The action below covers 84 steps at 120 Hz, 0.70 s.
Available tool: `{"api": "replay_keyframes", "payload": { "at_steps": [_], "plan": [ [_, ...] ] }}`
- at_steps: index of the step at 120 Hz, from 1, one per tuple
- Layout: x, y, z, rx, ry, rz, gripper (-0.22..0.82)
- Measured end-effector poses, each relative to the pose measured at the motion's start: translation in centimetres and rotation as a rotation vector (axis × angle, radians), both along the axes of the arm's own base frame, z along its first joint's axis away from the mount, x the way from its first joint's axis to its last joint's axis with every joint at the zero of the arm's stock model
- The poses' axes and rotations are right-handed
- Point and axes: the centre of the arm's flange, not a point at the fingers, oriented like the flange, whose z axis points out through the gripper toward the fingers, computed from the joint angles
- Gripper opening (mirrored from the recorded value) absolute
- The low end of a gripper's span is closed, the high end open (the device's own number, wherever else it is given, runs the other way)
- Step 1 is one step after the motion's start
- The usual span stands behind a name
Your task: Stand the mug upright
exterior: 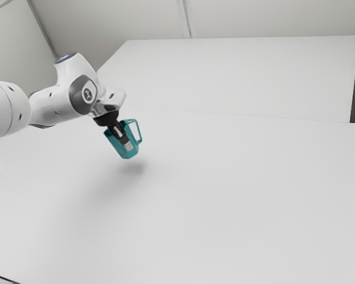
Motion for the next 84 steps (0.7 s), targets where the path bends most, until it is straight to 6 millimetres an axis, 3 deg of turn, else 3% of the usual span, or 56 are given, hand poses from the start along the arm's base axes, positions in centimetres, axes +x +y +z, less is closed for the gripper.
{"api": "replay_keyframes", "payload": {
  "at_steps": [49,84],
  "plan": [
    [-0.3,-5.1,-2.1,0.105,0.014,0.079,-0.17],
    [0.5,-6.9,-4.0,0.127,0.003,0.158,-0.17]
  ]
}}
